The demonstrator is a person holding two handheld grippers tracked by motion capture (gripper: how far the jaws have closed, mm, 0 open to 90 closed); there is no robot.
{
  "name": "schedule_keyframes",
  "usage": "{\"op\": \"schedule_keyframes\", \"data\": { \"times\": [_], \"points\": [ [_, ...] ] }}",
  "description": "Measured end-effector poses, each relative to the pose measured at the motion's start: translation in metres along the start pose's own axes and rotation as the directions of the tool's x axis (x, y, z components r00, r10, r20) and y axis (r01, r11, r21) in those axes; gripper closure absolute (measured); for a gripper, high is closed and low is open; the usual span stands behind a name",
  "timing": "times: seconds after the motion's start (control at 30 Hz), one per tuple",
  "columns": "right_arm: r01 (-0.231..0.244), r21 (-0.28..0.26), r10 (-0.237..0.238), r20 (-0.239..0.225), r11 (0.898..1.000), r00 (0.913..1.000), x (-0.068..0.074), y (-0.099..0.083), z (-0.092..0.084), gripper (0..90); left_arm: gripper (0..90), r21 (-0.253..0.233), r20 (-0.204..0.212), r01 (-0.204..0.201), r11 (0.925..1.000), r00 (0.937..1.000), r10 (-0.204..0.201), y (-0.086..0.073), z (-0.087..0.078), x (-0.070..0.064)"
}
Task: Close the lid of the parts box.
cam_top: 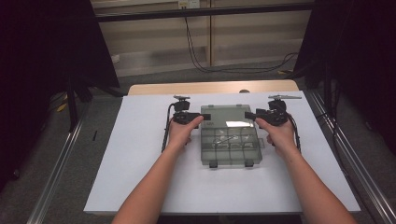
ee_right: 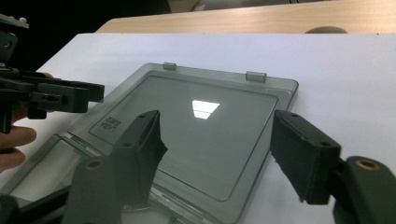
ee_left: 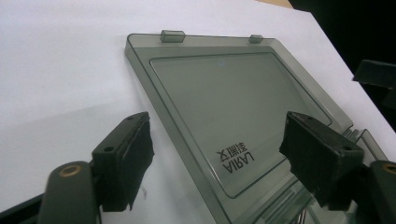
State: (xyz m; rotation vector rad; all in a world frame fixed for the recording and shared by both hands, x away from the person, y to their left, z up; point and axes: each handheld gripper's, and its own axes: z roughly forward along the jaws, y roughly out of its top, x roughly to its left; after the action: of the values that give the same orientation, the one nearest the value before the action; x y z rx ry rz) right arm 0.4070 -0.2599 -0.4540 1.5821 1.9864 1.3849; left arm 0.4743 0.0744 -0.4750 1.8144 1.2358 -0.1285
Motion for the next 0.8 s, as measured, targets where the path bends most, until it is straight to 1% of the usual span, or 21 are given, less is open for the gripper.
{"op": "schedule_keyframes", "data": {
  "times": [0.07, 0.17, 0.23, 0.27, 0.3, 0.33, 0.37, 0.4, 0.43, 0.47, 0.5, 0.53, 0.57, 0.67, 0.73, 0.77, 0.8],
  "points": [
    [-0.01, 0.007, 0.01, -0.003, 1.0, 0.9999, -0.003, -0.001, 0.003, 38.2, 27.3, 0.015, -0.002, -0.003, 0.9999, 1.0, 0.003, -0.001, 0.002, 0.0],
    [-0.028, 0.02, 0.027, 0.007, 0.999, 0.9996, -0.007, -0.004, 0.008, 40.0, 30.2, 0.031, 0.002, 0.014, 0.9994, 0.9999, -0.014, -0.003, 0.005, 0.001],
    [-0.044, 0.033, 0.043, 0.005, 0.999, 0.999, -0.01, -0.006, 0.011, 40.9, 31.5, 0.028, -0.001, 0.008, 0.9996, 1.0, -0.008, -0.003, 0.005, 0.001],
    [-0.048, 0.04, 0.048, 0.003, 0.998, 0.9988, -0.012, -0.007, 0.013, 41.1, 32.1, 0.021, -0.003, 0.017, 0.9996, 0.9999, -0.017, -0.004, 0.005, 0.001],
    [-0.058, 0.045, 0.058, 0.001, 0.997, 0.9983, -0.013, -0.008, 0.014, 41.2, 32.5, 0.022, -0.005, 0.008, 0.9997, 1.0, -0.008, -0.004, 0.005, 0.001],
    [-0.064, 0.052, 0.064, -0.009, 0.997, 0.9979, -0.015, -0.009, 0.016, 41.2, 33.3, 0.022, -0.005, 0.011, 0.9997, 0.9999, -0.011, -0.004, 0.006, 0.001],
    [-0.065, 0.062, 0.067, -0.019, 0.996, 0.9976, -0.016, -0.01, 0.017, 41.2, 33.9, 0.018, -0.001, 0.033, 0.9993, 0.9995, -0.033, -0.004, 0.006, 0.0],
    [-0.074, 0.073, 0.076, -0.026, 0.995, 0.9968, -0.017, -0.011, 0.019, 41.3, 34.6, 0.018, -0.003, 0.024, 0.9995, 0.9997, -0.024, -0.005, 0.006, 0.001],
    [-0.071, 0.08, 0.074, -0.027, 0.994, 0.9969, -0.018, -0.013, 0.02, 41.3, 35.3, 0.027, -0.006, 0.025, 0.9993, 0.9997, -0.025, -0.005, 0.006, 0.001],
    [-0.076, 0.086, 0.078, -0.029, 0.993, 0.9965, -0.018, -0.013, 0.021, 41.1, 36.0, 0.018, -0.006, 0.03, 0.9994, 0.9995, -0.03, -0.006, 0.007, 0.002],
    [-0.083, 0.088, 0.086, -0.031, 0.993, 0.9958, -0.018, -0.014, 0.022, 40.9, 36.7, 0.025, -0.008, 0.021, 0.9995, 0.9997, -0.021, -0.006, 0.007, 0.003],
    [-0.084, 0.087, 0.087, -0.032, 0.993, 0.9957, -0.019, -0.014, 0.022, 40.9, 37.6, 0.021, -0.007, 0.033, 0.9992, 0.9994, -0.033, -0.007, 0.008, 0.003],
    [-0.092, 0.085, 0.095, -0.035, 0.992, 0.9948, -0.019, -0.014, 0.022, 40.9, 38.4, 0.034, -0.001, 0.027, 0.9991, 0.9996, -0.027, -0.007, 0.008, 0.004],
    [-0.118, 0.083, 0.122, -0.044, 0.99, 0.9916, -0.021, -0.014, 0.023, 40.8, 40.0, 0.023, 0.002, 0.033, 0.9992, 0.9994, -0.033, -0.009, 0.008, 0.003],
    [-0.125, 0.092, 0.131, -0.054, 0.988, 0.9899, -0.024, -0.015, 0.024, 38.9, 40.3, 0.022, 0.0, 0.022, 0.9995, 0.9998, -0.022, -0.009, 0.008, 0.004],
    [-0.141, 0.103, 0.148, -0.065, 0.985, 0.9869, -0.024, -0.016, 0.025, 37.2, 40.5, 0.014, -0.001, 0.031, 0.9994, 0.9995, -0.031, -0.01, 0.008, 0.004],
    [-0.149, 0.111, 0.158, -0.074, 0.983, 0.9847, -0.026, -0.017, 0.026, 35.9, 40.8, 0.01, -0.002, 0.028, 0.9996, 0.9996, -0.028, -0.01, 0.008, 0.004]
  ]
}}
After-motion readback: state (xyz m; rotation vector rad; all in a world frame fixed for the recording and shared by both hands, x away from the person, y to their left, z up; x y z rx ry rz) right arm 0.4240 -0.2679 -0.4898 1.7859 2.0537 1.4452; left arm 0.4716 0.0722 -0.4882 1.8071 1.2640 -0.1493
